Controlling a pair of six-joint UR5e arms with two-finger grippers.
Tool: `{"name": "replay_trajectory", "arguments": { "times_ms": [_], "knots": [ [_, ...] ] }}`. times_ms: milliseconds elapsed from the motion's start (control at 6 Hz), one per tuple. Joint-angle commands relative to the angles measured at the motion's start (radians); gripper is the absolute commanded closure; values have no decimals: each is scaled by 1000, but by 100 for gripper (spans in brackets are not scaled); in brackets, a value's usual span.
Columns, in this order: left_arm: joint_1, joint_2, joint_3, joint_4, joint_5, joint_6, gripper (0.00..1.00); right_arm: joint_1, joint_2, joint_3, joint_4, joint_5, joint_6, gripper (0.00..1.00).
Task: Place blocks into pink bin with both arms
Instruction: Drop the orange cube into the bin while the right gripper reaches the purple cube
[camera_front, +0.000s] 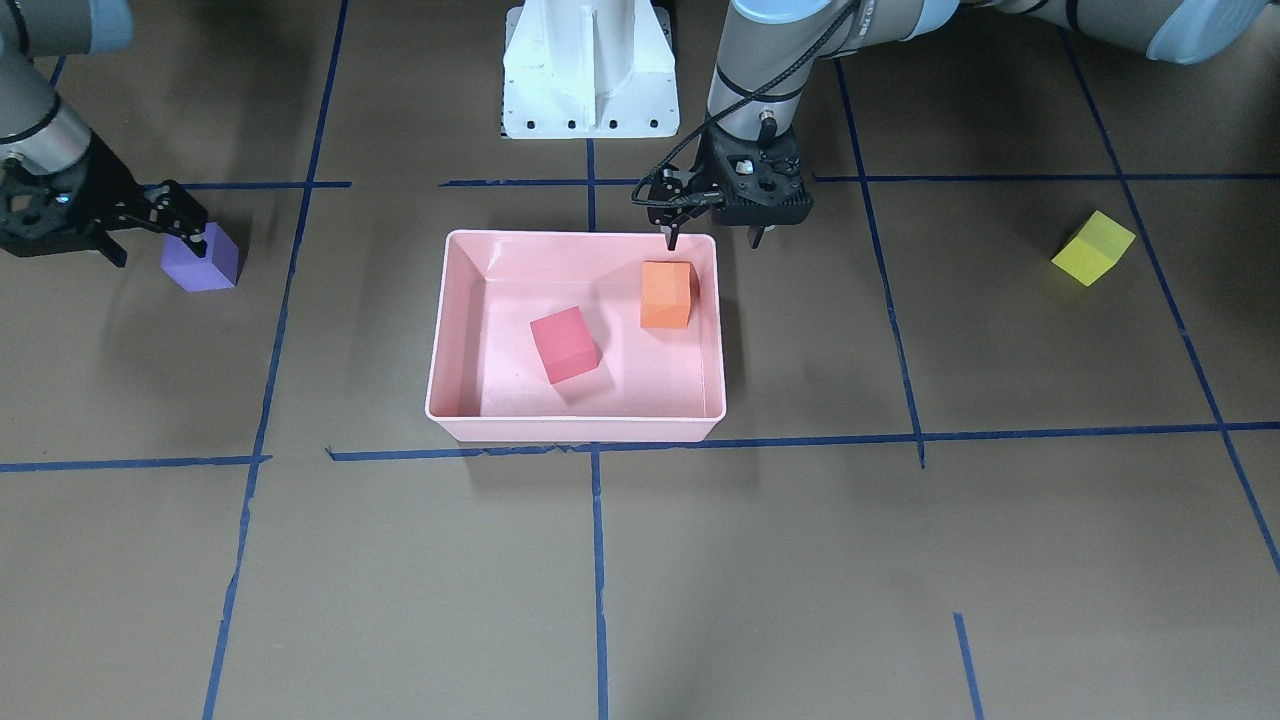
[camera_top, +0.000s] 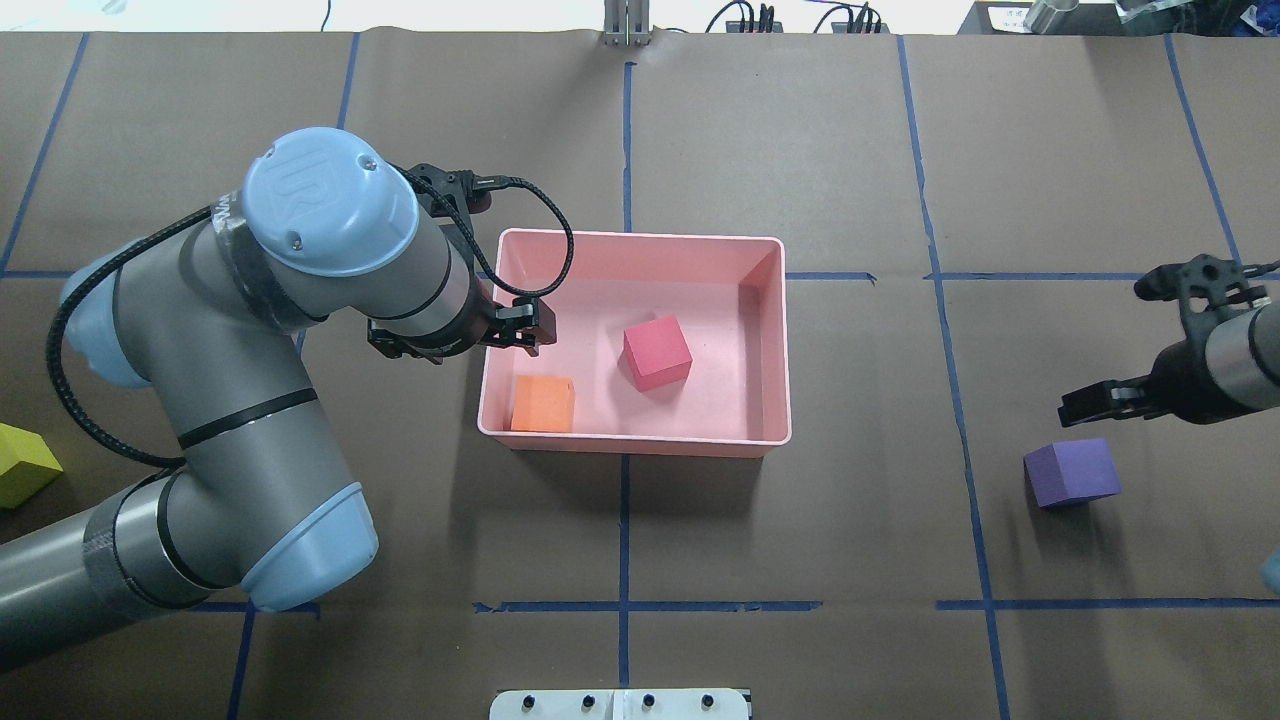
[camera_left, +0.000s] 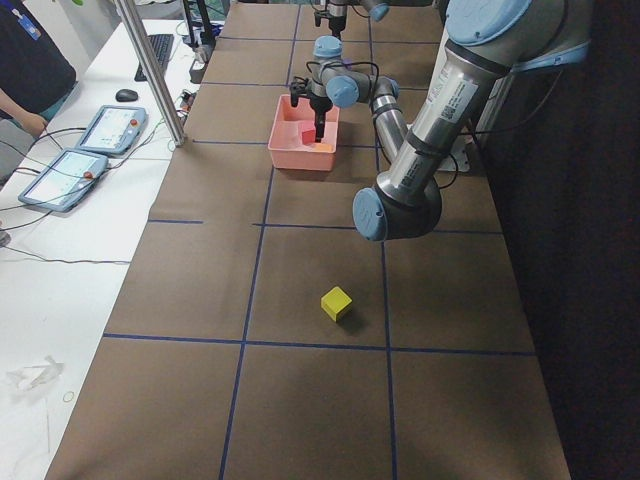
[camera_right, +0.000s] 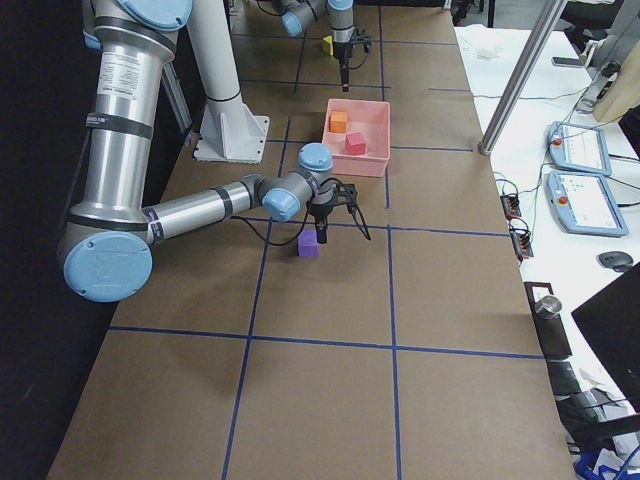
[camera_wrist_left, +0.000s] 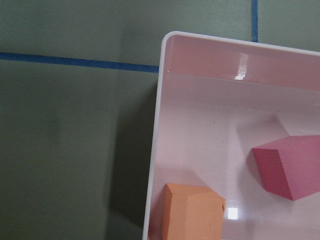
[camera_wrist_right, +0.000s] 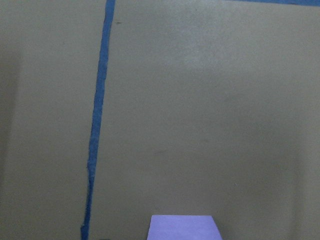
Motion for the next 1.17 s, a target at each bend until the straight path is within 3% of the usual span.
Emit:
{"name": "replay_trajectory", "arguments": {
  "times_ms": [0,667,833,1000],
  "knots": [
    [0,3,-1,0,1,2,0,-40,-5,-19,2,-22,10,0],
    [0,3,0,0,2,2,0,-112,0,-83,2,-39,4,0],
    [-20,4,-1,3,-4,46,0,-110,4,-83,2,-39,2,17],
    [-58,24,-1,50,-28,228,0,-110,6,-79,1,-32,1,39]
  ]
}}
